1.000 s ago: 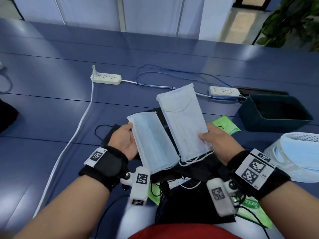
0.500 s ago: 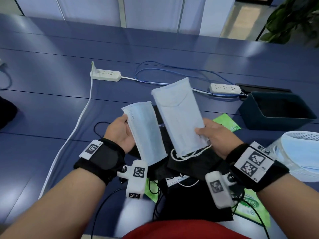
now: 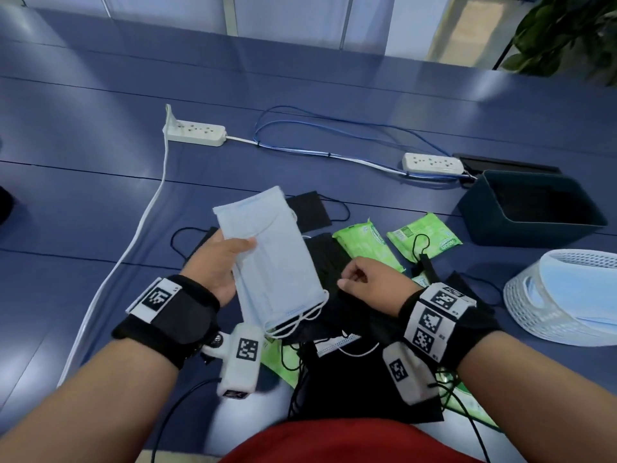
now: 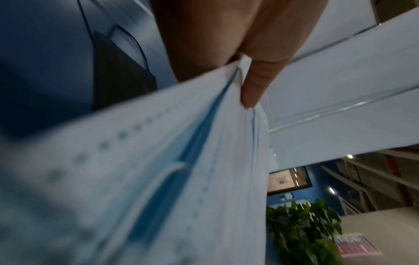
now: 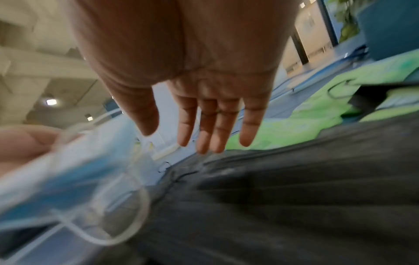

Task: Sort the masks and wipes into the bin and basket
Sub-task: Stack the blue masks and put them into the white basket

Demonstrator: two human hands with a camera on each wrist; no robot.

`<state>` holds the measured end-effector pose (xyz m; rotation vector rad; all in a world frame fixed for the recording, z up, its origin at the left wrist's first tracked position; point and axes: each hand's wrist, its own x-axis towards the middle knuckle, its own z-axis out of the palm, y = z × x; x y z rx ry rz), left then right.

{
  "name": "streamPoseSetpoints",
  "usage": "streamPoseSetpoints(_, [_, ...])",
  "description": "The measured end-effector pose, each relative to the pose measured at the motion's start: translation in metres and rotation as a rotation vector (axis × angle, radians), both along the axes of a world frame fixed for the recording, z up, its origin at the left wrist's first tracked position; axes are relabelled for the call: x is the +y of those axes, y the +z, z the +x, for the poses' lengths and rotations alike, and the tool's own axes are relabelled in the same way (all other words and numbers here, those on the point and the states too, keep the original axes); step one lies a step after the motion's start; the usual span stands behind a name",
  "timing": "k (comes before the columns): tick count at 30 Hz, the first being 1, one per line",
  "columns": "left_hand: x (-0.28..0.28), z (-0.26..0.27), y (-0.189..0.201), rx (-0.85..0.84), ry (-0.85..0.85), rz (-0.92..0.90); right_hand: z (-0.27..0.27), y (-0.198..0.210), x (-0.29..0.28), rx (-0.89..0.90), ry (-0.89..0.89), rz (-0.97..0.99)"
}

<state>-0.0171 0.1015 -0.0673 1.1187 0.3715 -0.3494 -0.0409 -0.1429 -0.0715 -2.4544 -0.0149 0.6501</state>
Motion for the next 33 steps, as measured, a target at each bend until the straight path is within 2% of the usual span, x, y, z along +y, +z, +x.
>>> streamPoseSetpoints(3, [0.026,0.002,-0.004,0.003,0.091,-0.022,0.000,-0.011,-0.021,0.099,0.017,-0.295])
streamPoseSetpoints(5, [0.038,0.002,-0.006,0.000,0.155,-0.049,-0.003,-0.015,-0.027,0.135,0.021,-0.420])
streamPoseSetpoints(7, [0.046,-0.001,-0.011,0.014,0.192,-0.097,-0.007,-0.018,-0.028,0.124,0.045,-0.500])
streamPoseSetpoints(9, [0.049,-0.005,-0.018,0.049,0.225,-0.110,-0.007,-0.021,-0.027,0.111,0.028,-0.490])
streamPoseSetpoints(12, [0.046,-0.008,-0.024,0.089,0.249,-0.093,-0.002,-0.027,-0.028,0.088,-0.042,-0.344])
streamPoseSetpoints(19, [0.036,-0.003,-0.026,0.087,0.225,-0.090,-0.001,-0.018,-0.041,-0.015,-0.217,0.200])
streamPoseSetpoints(23, [0.029,0.002,-0.022,0.079,0.212,-0.097,0.003,0.005,-0.066,-0.090,-0.432,0.403])
streamPoseSetpoints(25, [0.026,0.004,-0.022,0.072,0.202,-0.104,0.006,0.014,-0.090,-0.115,-0.548,0.444])
streamPoseSetpoints(27, [0.022,0.005,-0.021,0.073,0.176,-0.106,0.006,0.017,-0.112,-0.087,-0.561,0.317])
streamPoseSetpoints(30, [0.013,0.007,-0.021,0.072,0.141,-0.110,-0.001,0.008,-0.131,0.001,-0.486,0.041])
streamPoseSetpoints(33, [0.005,0.010,-0.019,0.070,0.121,-0.092,-0.006,-0.009,-0.140,-0.036,-0.555,-0.129])
